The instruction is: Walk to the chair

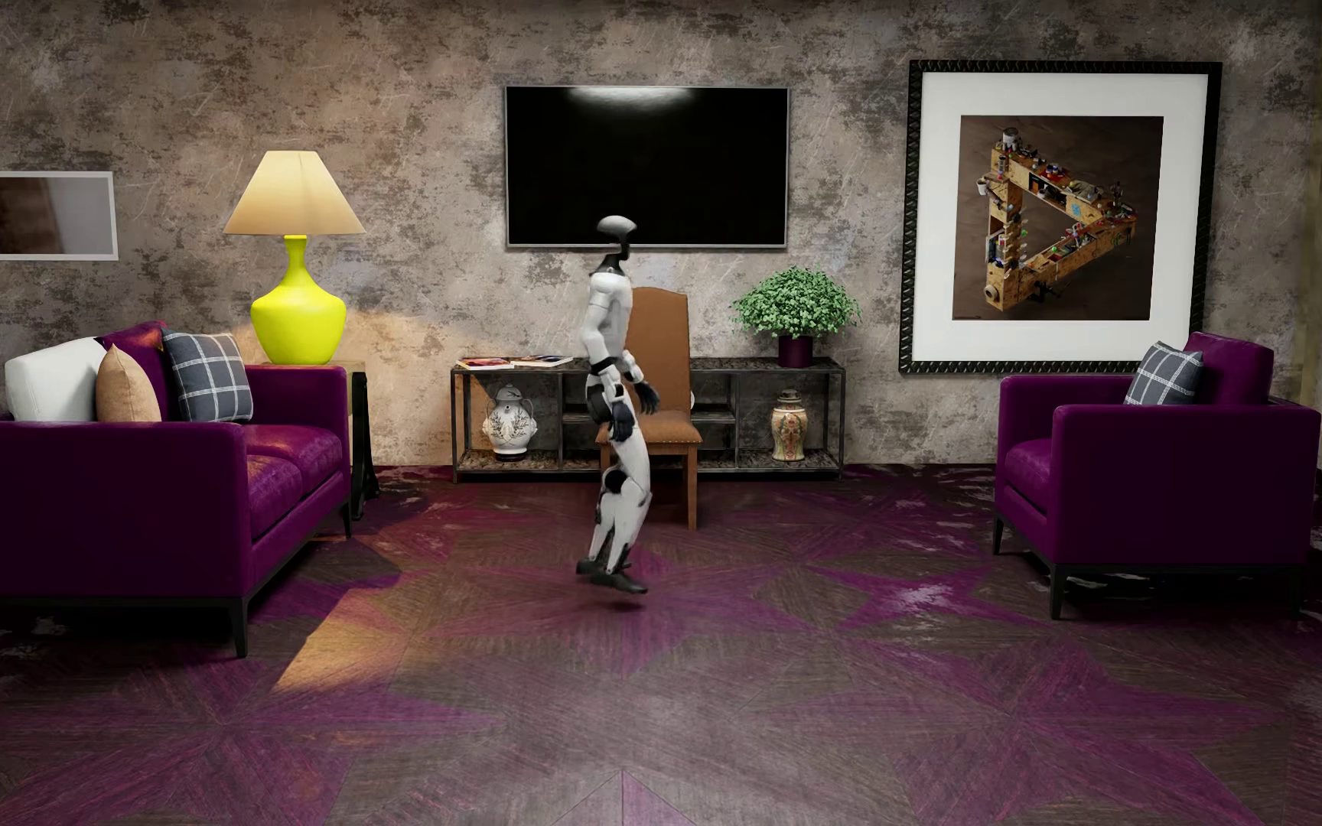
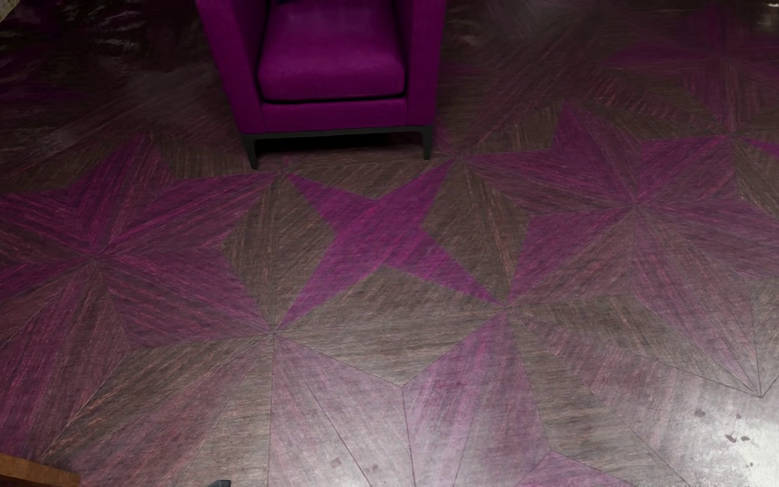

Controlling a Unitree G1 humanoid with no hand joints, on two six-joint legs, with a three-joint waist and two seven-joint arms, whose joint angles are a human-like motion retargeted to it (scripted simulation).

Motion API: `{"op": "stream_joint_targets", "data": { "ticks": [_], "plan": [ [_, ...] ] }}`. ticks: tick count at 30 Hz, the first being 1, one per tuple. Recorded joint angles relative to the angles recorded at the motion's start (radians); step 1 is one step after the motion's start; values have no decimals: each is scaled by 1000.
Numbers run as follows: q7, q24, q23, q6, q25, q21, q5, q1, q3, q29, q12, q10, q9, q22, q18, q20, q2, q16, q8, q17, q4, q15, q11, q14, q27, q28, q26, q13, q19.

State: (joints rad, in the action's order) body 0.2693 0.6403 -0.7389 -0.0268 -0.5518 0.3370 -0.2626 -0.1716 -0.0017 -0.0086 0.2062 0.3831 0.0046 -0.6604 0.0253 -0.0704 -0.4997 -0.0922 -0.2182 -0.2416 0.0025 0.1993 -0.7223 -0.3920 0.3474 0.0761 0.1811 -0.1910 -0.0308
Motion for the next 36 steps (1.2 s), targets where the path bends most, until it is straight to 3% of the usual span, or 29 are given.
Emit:
{"op": "stream_joint_targets", "data": {
  "ticks": [2, 3, 11, 15, 17, 20, 21, 25, 27, 29, 31, 34, 35, 36],
  "plan": [
    [-3, 10, -3, 2, -30, 7, 91, 18, -3, 1, -8, -16, -6, -6, 0, 27, 17, 6, 97, -4, 1, -14, 102, 3, 2, -13, -5, -3, -25],
    [-6, 15, -4, 3, -37, 5, 119, 30, -2, 3, -14, -29, -9, -11, 0, 40, 48, 7, 109, 1, 4, -53, 159, 7, 2, -21, -5, -6, 28],
    [-104, 18, 0, 19, -85, 32, 157, 21, 10, 22, -10, 64, -16, -51, 41, 33, 206, 35, -28, 40, 70, -18, 310, 12, 7, 10, 16, 19, 46],
    [-168, 7, 30, 17, -103, 41, 149, 4, 16, 14, -3, 88, -18, -61, 52, 11, 260, 42, -110, 53, 73, 5, 346, 21, -2, 40, 54, 42, 54],
    [-114, -4, 38, 15, -108, 59, 134, -41, 16, 15, 11, 152, -17, -58, 44, -14, 270, 38, -160, 51, 95, 18, 350, 27, -13, 48, 49, 62, 56],
    [210, -4, 57, 28, -110, 77, 119, -70, 16, 14, 24, 209, -19, -58, -25, -27, 273, 26, -246, 30, 205, 38, 335, 5, -31, 43, 28, 78, 58],
    [246, 0, 62, 36, -99, 62, 114, -58, 22, 7, 26, 180, -19, -67, -42, -21, 279, 23, -275, 22, 206, 44, 330, -6, -29, 35, 22, 73, 55],
    [147, 47, 40, 43, -75, -9, -3, -11, 36, -28, 31, 37, -6, -104, -39, 38, 226, 15, -326, -14, 105, 53, 130, 6, -3, -17, 13, 58, 39],
    [102, 50, 3, 34, -64, -19, -96, -22, 30, -44, 33, 35, 4, -102, -44, 47, 137, 8, -291, -25, 66, -27, -64, 10, -8, -26, 20, 59, -7],
    [47, 45, -17, 25, -79, 3, -130, -31, 20, -49, 23, 35, 12, -101, -45, 45, 46, 2, -170, -35, 38, -76, -207, 17, -20, -2, 39, 46, -15],
    [-9, 26, -23, 18, -103, 22, -94, -43, 16, -63, 19, 50, 15, -97, -36, 33, 10, -2, -20, -39, 21, -9, -218, 23, -27, 25, 42, 30, -36],
    [-111, 17, -24, 10, -96, 12, 42, -60, 13, -96, 22, 41, 10, -77, -7, 34, 80, -17, 245, -13, 9, 18, 36, 38, -39, 64, 11, 4, -77],
    [-148, 19, -25, 8, -95, 15, 73, -65, 14, -103, 22, 37, 8, -68, 5, 36, 125, -21, 304, -5, 7, 24, 115, 44, -45, 82, 0, 0, -83],
    [-187, 16, -26, 4, -93, 19, 71, -75, 18, -104, 21, 41, 8, -59, 19, 32, 163, -19, 294, 1, 3, 53, 159, 48, -49, 107, -9, -1, -85]
  ]
}}
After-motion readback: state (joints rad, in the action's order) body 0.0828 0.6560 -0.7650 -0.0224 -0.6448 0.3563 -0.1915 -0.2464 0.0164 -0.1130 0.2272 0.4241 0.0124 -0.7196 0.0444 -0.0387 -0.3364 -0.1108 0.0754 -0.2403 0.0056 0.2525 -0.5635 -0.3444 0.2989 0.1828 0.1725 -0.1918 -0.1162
